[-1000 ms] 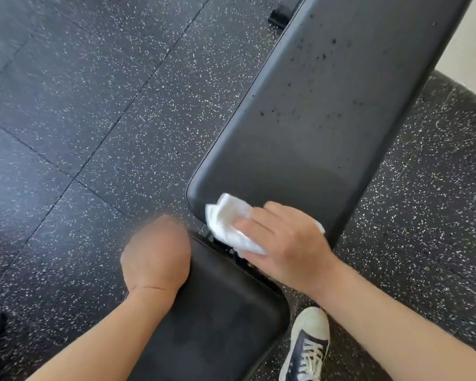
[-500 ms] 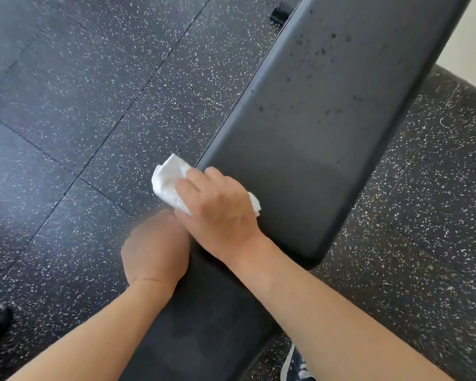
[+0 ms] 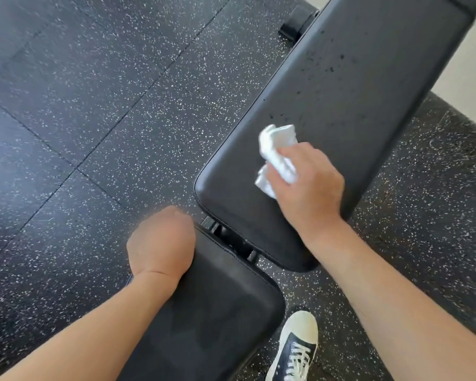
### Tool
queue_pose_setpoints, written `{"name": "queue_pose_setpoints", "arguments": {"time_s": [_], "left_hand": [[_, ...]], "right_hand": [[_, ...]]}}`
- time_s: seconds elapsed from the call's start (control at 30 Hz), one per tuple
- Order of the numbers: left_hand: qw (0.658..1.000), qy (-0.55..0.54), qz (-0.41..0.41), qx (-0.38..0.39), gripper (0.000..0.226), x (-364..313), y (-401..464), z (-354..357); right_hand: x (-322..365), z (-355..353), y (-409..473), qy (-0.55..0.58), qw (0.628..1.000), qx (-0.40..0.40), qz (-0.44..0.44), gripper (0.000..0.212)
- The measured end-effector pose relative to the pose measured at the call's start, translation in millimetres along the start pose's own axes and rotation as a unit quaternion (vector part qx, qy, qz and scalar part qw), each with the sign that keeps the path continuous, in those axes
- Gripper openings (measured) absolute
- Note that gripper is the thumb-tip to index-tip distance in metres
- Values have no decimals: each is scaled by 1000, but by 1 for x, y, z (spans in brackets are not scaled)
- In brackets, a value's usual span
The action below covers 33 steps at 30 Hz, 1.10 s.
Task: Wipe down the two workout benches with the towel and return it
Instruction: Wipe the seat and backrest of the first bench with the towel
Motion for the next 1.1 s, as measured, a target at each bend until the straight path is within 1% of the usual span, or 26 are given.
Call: {"name": "queue_pose_setpoints", "arguments": {"time_s": [0.03,0.1,0.17,0.23,0.27,0.3,0.33,0.37,0.4,0.47,0.5,0.53,0.57,0.6,0.63,0.67,0.7,0.77,0.83,0.87,0.9,0.93,0.97,1.03,1.1], "left_hand": [[1000,-5,2,-3,38,-1,-1,-1],[1000,-12,6,-12,36,-1,-1,-2],[1000,-10,6,-16,36,-1,0,-2],[1000,-6,7,-12,35,-1,0,-1],[1000,-3,9,-10,34,-1,-1,-1],[1000,-1,12,-11,33,-1,-1,-2],[1000,0,17,-11,32,-1,-1,-2],[1000,2,24,-9,32,-3,-1,-2],[999,7,30,-7,32,-4,-1,-1],[999,17,38,-6,32,-5,-1,0],[999,15,41,-5,31,-5,-2,-1],[999,9,44,-4,30,-6,-3,-1],[999,-1,44,-3,29,-6,-3,-1],[999,-13,44,-1,27,-6,-3,-2],[999,-24,44,0,25,-6,-3,-2],[998,-33,46,3,23,-7,-3,-2],[998,-40,48,8,21,-8,-3,-2],[997,-57,41,22,20,-7,-3,-1],[995,-96,10,40,22,-3,0,-1],[991,-121,-5,54,23,-2,2,-1],[987,-146,-11,69,23,-4,4,-1],[983,-164,-7,79,22,-10,7,-1],[981,-173,6,84,21,-17,10,-1],[979,-182,18,86,17,-34,20,0],[977,-190,13,94,16,-52,33,4]], "right_hand": [[31,7,-4,20,999,1,-29,21],[85,17,-19,54,994,2,-91,30],[112,24,-32,68,988,13,-140,23],[112,22,-46,64,976,24,-206,13],[105,21,-54,56,966,38,-250,12],[92,17,-60,40,955,48,-289,16],[72,10,-60,21,951,47,-306,24],[44,2,-53,0,958,34,-283,30],[10,-7,-42,-23,974,19,-227,31],[-54,-19,-17,-33,997,29,-66,28],[-78,-21,-10,-26,999,38,5,30],[-87,-22,-8,-29,998,32,49,33],[-83,-23,-11,-35,997,19,72,33],[-65,-23,-16,-37,997,5,75,31],[-41,-20,-24,-31,998,2,58,27],[-11,-14,-35,-21,1000,7,19,24],[22,-7,-49,-10,999,16,-33,25],[72,0,-72,9,988,40,-149,36],[90,6,-84,10,963,78,-260,32],[86,5,-84,6,951,99,-293,28],[76,3,-79,5,946,106,-305,26],[60,-2,-69,4,951,101,-293,25],[39,-7,-55,-4,963,84,-255,27],[-19,-18,-24,-23,992,51,-112,32],[-76,-28,-2,-4,999,30,27,29]]}}
Point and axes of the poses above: each hand's wrist, its own y-axis towards the middle knuckle, its own z-axis out of the palm, x = y × z, the point moved 7 cm from there along y, towards the middle knuckle, and after that the axes turned 7 degrees about -y, right-handed, at the moved point
